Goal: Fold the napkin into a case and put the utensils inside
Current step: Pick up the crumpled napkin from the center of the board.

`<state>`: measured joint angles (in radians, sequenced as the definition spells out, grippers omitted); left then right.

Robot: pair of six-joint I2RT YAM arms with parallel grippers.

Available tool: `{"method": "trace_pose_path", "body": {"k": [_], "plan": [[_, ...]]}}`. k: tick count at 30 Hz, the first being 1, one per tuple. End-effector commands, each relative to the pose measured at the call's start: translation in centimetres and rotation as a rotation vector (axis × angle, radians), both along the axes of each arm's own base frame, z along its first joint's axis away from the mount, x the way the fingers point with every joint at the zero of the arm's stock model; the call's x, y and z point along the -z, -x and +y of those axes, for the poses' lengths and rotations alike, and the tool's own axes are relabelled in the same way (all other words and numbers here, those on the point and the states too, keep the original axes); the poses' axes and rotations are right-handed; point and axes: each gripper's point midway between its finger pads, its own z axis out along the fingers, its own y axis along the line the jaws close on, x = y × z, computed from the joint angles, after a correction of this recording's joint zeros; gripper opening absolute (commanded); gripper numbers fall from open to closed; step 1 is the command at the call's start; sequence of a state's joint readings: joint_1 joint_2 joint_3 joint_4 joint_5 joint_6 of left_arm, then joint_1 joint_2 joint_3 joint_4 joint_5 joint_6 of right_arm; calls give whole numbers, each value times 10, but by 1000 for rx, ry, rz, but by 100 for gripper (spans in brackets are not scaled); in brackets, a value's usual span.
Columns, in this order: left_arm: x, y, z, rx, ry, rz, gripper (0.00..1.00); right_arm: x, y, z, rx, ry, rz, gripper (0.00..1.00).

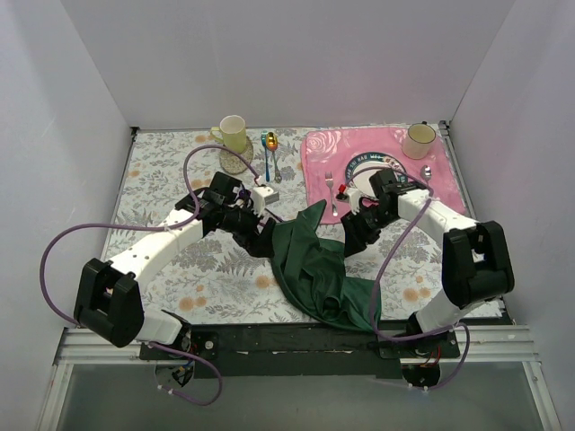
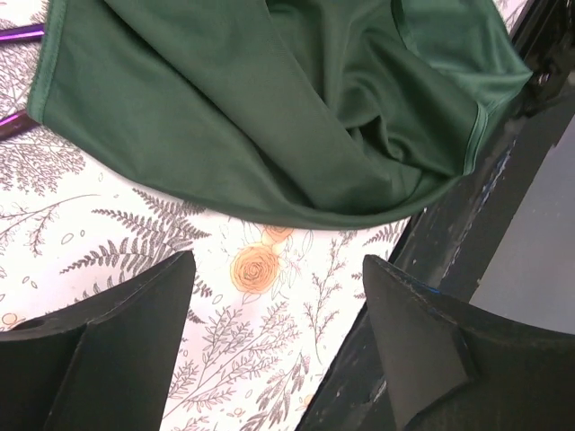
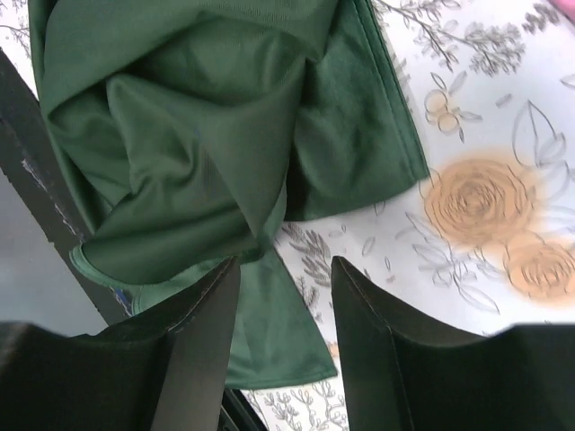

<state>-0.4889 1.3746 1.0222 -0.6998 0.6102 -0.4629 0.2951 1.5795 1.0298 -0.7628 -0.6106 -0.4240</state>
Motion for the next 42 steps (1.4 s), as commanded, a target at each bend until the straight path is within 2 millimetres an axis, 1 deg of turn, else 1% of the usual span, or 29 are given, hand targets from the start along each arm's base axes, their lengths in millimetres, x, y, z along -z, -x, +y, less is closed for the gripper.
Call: {"method": "trace_pose_path", "body": {"k": [1, 3, 5, 7, 8, 10, 11, 12, 15, 16, 17, 18, 19, 20, 21, 22, 23, 24, 25, 26, 28, 30, 32, 33, 36, 37, 39, 41, 42], "plan": [[-24, -16, -11, -34, 93, -41, 76, -1, -9, 28, -23, -35, 21, 54], [-25, -20, -10, -50, 97, -48, 77, -1, -5, 36, -44, -50, 47, 54], [-26, -23, -10, -68, 105, -48, 77, 2, 5, 44, -75, -60, 83, 54], [-26, -26, -9, -75, 110, -52, 78, 8, 17, 49, -93, -59, 127, 54], [-26, -27, -9, -76, 114, -56, 79, 8, 21, 51, -99, -74, 149, 44], [-29, -30, -10, -75, 125, -69, 79, 10, 27, 54, -109, -84, 185, 29], [-31, -31, -10, -69, 129, -79, 79, 8, 30, 54, -114, -93, 210, 5], [-32, -32, -10, -62, 137, -86, 79, 2, 24, 57, -123, -96, 191, 1], [-32, -33, -11, 4, 145, -147, 79, -13, 16, 52, -137, -82, 140, 1], [-31, -35, -13, 28, 148, -173, 79, -30, 7, 50, -127, -100, 74, 1], [-30, -40, -13, 34, 145, -196, 79, -39, 4, 47, -125, -101, 34, 1], [-25, -48, -16, 45, 134, -209, 79, -47, 3, 45, -123, -103, 2, 1], [-25, -57, -18, 42, 128, -226, 78, -62, 2, 42, -122, -115, -58, 1], [-23, -64, -22, 43, 125, -222, 78, -66, 3, 37, -129, -101, -92, 1], [-17, -74, -31, 46, 118, -196, 77, -69, 6, 34, -133, -94, -110, 1], [-13, -82, -37, 39, 112, -190, 76, -77, 10, 30, -134, -96, -149, 1], [-8, -90, -41, 24, 93, -189, 75, -70, 19, 25, -135, -79, -140, 1], [-5, -94, -47, 22, 86, -187, 75, -69, 23, 21, -142, -71, -151, 1], [4, -105, -55, 2, 88, -167, 75, -73, 29, 17, -146, -65, -168, 1], [7, -109, -59, -6, 89, -156, 75, -67, 33, 11, -146, -37, -169, 1], [17, -115, -69, 12, 110, -129, 76, -71, 37, 4, -146, -18, -204, 1], [19, -111, -80, 71, 140, -127, 79, -70, 38, -3, -143, 10, -234, 1], [19, -108, -87, 146, 182, -148, 82, -74, 36, -6, -141, 21, -283, 1], [14, -100, -92, 200, 230, -144, 83, -74, 36, -8, -145, 26, -291, 1], [6, -89, -96, 331, 305, -231, 87, -75, 40, -10, -170, 30, -308, 1], [2, -89, -98, 367, 327, -283, 90, -76, 40, -11, -180, 33, -314, 1], [0, -89, -100, 435, 340, -376, 93, -74, 45, -14, -214, 43, -318, 1], [0, -94, -104, 480, 340, -435, 93, -72, 48, -18, -238, 52, -327, 1], [0, -100, -109, 526, 336, -496, 93, -71, 51, -20, -248, 55, -320, 1]]}}
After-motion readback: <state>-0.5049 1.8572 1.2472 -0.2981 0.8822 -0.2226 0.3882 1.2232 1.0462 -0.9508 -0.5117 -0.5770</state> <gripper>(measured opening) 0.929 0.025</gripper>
